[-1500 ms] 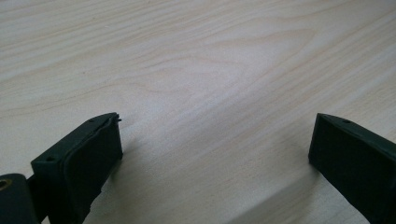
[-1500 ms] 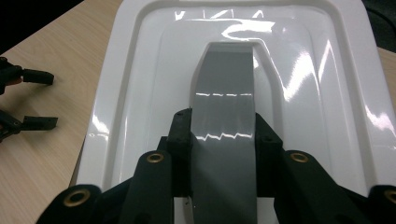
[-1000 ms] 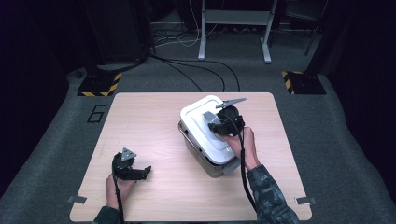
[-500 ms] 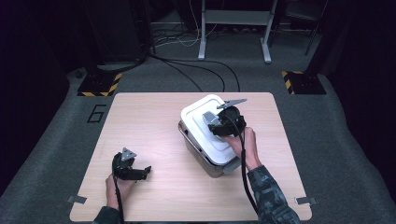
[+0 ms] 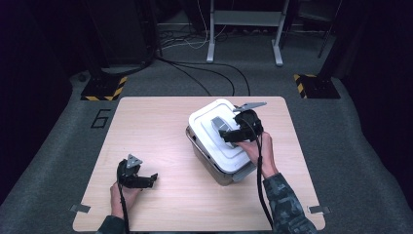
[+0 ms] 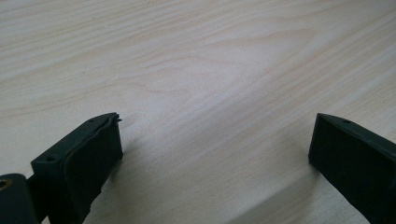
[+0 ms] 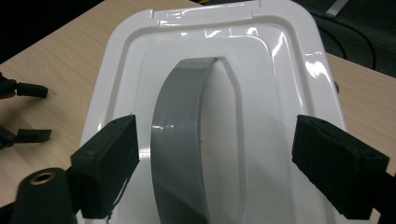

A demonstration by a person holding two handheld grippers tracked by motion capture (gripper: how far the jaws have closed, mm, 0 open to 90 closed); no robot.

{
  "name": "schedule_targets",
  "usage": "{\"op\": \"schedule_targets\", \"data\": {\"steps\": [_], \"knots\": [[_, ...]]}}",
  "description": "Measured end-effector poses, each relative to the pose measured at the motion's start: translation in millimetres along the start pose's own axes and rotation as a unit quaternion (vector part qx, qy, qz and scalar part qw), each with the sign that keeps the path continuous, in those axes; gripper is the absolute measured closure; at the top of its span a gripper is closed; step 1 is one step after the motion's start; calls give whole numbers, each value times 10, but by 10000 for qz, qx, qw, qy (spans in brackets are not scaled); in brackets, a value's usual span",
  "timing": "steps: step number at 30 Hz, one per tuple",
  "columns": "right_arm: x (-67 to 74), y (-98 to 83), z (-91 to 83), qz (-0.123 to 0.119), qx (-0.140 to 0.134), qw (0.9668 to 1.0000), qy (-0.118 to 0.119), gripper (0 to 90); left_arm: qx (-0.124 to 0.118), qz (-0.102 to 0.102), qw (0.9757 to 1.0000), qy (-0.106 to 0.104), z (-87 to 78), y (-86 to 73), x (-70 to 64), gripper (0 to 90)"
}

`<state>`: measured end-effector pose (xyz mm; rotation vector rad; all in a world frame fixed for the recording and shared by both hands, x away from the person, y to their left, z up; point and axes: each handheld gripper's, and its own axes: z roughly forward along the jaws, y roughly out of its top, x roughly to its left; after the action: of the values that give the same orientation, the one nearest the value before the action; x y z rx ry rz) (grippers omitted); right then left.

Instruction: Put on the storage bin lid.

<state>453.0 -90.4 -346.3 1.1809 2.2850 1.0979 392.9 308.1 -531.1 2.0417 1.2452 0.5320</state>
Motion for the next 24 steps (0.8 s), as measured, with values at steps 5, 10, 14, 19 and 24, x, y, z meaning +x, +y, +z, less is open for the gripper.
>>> {"op": "schedule_targets", "data": {"steps": [5, 10, 14, 19, 24], "knots": [[-125, -64, -179, 101, -178, 9998, -39, 54, -2, -3, 10000, -1, 0, 0, 0, 24], [-265, -154, -282, 292, -206, 9993, -109, 27, -3, -3, 10000, -1, 0, 0, -1, 24], [-439, -295, -403, 471, -261, 9982, -277, 9, -7, -6, 10000, 1, 1, 0, -1, 24], [-565, -437, -486, 621, -286, 9967, -427, 4, -6, -5, 10000, 0, 1, 0, -1, 24], [-642, -542, -557, 740, -348, 9953, -528, 2, -6, -5, 10000, -1, 1, 0, -1, 24]]}}
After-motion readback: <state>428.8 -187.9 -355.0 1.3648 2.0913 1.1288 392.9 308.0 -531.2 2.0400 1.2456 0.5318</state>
